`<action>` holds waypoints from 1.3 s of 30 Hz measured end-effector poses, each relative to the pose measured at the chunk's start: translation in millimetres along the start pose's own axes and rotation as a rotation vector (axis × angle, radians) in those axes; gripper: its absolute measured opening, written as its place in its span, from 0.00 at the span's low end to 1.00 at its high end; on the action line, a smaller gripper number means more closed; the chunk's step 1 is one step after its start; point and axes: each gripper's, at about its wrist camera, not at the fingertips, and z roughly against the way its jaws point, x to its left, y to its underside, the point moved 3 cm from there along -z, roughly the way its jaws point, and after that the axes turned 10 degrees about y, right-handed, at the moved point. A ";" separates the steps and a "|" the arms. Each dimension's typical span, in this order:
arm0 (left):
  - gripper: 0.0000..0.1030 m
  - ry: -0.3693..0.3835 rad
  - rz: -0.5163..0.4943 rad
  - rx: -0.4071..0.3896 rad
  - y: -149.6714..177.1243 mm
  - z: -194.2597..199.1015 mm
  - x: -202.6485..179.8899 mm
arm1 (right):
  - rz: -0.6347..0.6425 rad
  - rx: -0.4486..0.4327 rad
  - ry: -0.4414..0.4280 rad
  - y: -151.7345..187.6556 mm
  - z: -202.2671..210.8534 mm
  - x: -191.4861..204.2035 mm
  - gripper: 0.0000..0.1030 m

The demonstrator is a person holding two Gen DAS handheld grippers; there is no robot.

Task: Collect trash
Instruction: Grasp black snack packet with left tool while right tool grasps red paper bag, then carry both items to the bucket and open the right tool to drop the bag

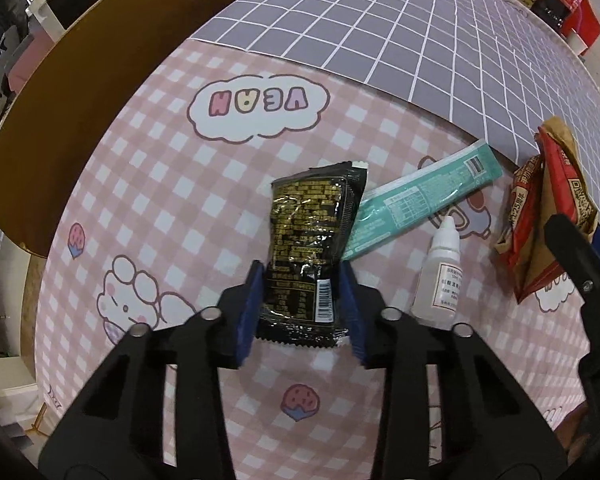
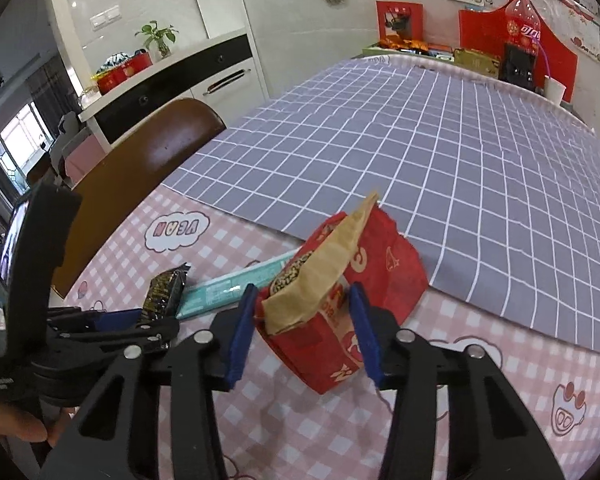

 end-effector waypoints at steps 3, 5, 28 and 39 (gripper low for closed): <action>0.25 0.006 0.025 -0.010 4.0 2.9 1.4 | 0.002 -0.009 -0.004 -2.1 5.4 -3.5 0.41; 0.22 0.021 0.048 -0.015 9.5 6.5 6.6 | 0.002 -0.020 -0.006 -4.2 10.9 -6.9 0.38; 0.21 0.162 0.367 -0.219 171.3 168.4 132.5 | 0.232 -0.101 -0.329 25.9 161.4 144.1 0.33; 0.21 0.029 0.686 -0.229 373.9 223.7 274.8 | 0.458 0.192 -0.634 173.6 204.7 329.7 0.33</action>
